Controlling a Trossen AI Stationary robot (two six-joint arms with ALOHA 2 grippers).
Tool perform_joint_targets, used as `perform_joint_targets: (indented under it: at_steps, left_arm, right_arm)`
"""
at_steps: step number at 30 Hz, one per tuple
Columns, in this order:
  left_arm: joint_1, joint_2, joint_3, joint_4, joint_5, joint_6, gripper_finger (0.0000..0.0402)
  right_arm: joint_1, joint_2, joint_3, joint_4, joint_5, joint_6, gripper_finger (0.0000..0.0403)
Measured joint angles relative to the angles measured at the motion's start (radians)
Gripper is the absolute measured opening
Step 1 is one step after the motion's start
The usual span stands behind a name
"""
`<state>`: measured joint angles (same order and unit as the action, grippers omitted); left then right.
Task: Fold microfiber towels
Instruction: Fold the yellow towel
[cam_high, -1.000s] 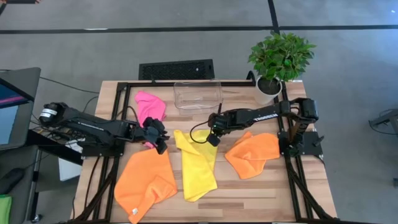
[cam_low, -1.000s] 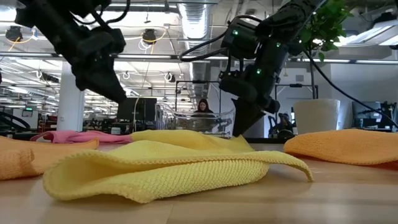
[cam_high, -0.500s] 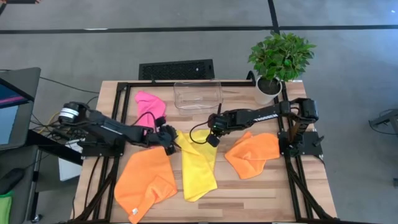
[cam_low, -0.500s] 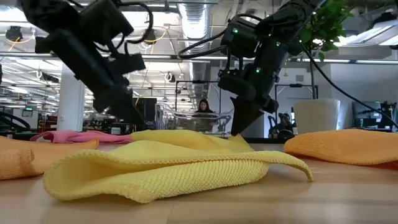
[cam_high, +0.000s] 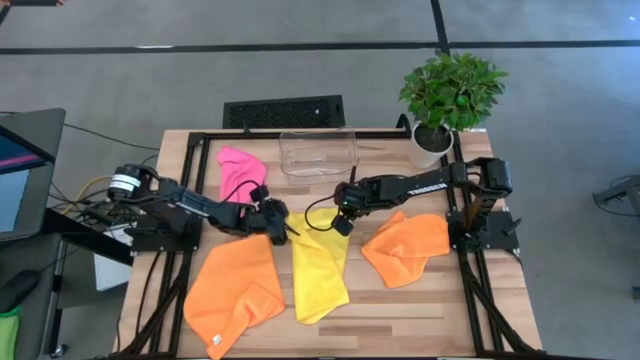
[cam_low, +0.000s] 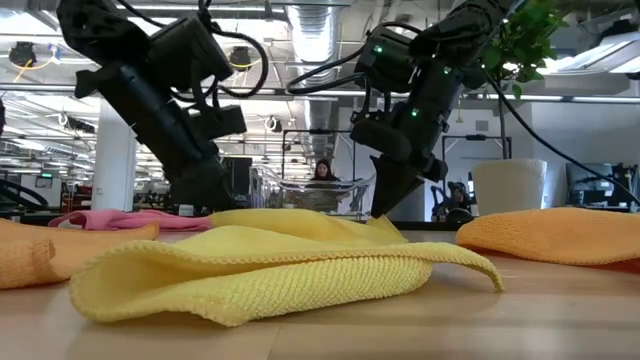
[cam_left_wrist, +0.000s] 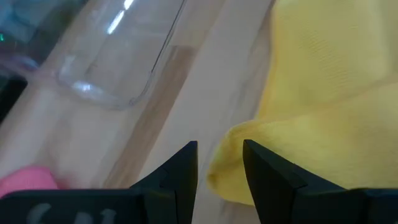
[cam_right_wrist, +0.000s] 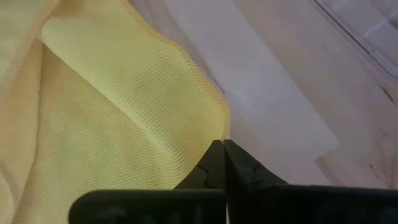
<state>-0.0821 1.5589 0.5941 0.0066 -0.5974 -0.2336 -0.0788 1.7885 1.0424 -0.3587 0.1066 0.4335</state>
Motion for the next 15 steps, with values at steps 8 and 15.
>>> perform_joint_targets:
  at_steps: [8, 15]
  left_arm:
    - [0.045, 0.000, 0.000, -0.016, 0.116, -0.004, 0.0102]
    - [0.044, -0.001, 0.000, -0.017, 0.141, 0.005, 0.0008]
  right_arm:
    - [0.000, -0.001, 0.000, 0.000, 0.000, 0.000, 0.0008]
    - [0.000, -0.001, 0.000, -0.009, -0.001, -0.017, 0.0009]
